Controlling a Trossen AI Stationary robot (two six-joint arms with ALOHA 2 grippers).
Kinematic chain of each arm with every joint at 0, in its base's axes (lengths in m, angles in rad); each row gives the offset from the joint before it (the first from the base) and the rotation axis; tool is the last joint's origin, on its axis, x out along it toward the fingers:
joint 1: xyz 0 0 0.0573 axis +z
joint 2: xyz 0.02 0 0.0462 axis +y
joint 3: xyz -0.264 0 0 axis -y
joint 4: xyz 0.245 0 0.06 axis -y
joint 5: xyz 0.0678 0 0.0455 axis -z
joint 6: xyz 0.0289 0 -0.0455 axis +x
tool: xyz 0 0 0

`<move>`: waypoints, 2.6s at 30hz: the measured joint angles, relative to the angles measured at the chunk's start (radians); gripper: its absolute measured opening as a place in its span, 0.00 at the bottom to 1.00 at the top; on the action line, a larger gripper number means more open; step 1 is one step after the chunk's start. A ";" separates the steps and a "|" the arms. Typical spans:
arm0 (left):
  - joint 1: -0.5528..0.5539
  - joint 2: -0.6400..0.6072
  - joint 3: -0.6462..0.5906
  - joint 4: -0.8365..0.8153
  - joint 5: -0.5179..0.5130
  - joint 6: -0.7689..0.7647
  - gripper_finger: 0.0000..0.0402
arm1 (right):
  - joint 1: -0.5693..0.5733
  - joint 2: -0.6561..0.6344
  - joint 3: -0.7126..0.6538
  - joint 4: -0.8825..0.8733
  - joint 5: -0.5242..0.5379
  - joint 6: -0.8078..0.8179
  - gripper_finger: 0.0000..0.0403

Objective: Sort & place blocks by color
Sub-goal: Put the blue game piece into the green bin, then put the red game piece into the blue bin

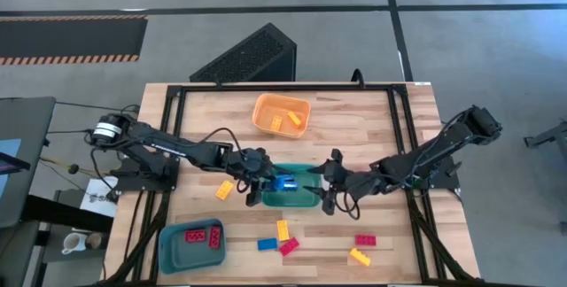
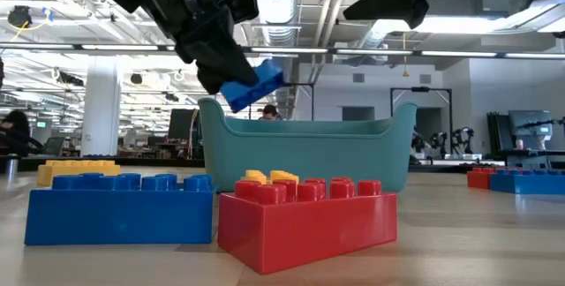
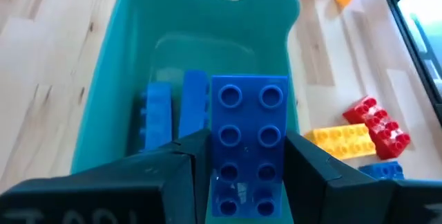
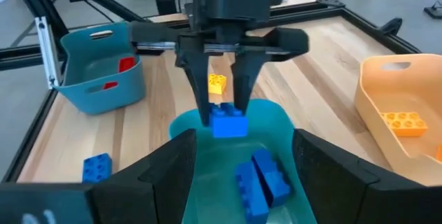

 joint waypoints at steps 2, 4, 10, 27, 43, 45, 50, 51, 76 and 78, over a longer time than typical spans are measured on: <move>0.002 0.007 0.002 0.013 0.000 0.004 0.27 | -0.006 0.000 0.000 0.001 0.006 0.000 0.64; 0.004 0.007 0.001 0.004 0.001 0.009 0.27 | -0.011 0.000 0.000 0.004 0.008 0.000 0.64; 0.004 0.013 0.000 -0.008 -0.017 -0.003 0.39 | -0.020 0.000 0.000 0.003 0.008 0.000 0.64; 0.006 -0.010 0.072 -0.021 -0.055 0.026 0.67 | 0.009 0.000 0.011 0.004 0.006 0.001 0.64; -0.021 -0.219 -0.010 0.152 -0.295 0.091 0.54 | 0.049 0.000 0.035 -0.020 0.035 0.001 0.64; -0.026 -0.218 -0.061 0.243 -0.298 0.070 0.52 | 0.049 0.001 0.035 -0.023 0.034 0.000 0.64; -0.026 -0.226 -0.125 0.383 -0.283 0.046 0.49 | 0.049 0.001 0.035 -0.028 0.034 0.000 0.64; -0.026 -0.226 -0.126 0.389 -0.283 0.043 0.48 | 0.049 0.001 0.035 -0.031 0.034 0.000 0.64; -0.059 -0.226 -0.127 0.597 -0.186 0.094 0.46 | 0.034 0.001 0.035 -0.040 0.040 0.027 0.64; -0.059 -0.226 -0.127 0.597 -0.187 0.094 0.46 | 0.034 0.001 0.035 -0.040 0.040 0.027 0.64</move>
